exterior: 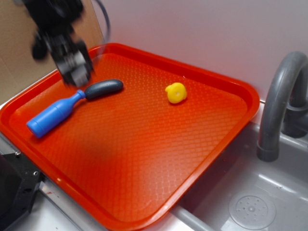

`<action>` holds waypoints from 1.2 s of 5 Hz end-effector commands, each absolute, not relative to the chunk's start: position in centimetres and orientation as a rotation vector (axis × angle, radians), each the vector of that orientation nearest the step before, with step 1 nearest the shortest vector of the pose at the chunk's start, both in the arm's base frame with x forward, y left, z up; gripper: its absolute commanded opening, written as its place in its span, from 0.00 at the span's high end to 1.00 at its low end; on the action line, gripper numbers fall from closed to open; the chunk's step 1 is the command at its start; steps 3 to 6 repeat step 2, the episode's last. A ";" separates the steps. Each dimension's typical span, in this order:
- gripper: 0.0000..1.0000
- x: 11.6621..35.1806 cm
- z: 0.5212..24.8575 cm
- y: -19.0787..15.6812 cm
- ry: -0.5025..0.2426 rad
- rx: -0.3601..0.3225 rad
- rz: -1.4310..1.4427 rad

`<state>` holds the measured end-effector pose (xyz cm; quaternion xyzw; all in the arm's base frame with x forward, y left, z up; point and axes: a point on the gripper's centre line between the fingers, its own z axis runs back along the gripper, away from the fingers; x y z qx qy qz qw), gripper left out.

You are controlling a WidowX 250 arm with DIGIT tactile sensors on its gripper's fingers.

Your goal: Grab the black box.

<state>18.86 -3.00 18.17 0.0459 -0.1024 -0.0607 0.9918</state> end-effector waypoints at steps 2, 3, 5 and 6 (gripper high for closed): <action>1.00 18.6 20.9 -3.4 -0.253 -0.008 -0.014; 1.00 18.6 20.9 -3.4 -0.253 -0.008 -0.014; 1.00 18.6 20.9 -3.4 -0.253 -0.008 -0.014; 1.00 18.6 20.9 -3.4 -0.253 -0.008 -0.014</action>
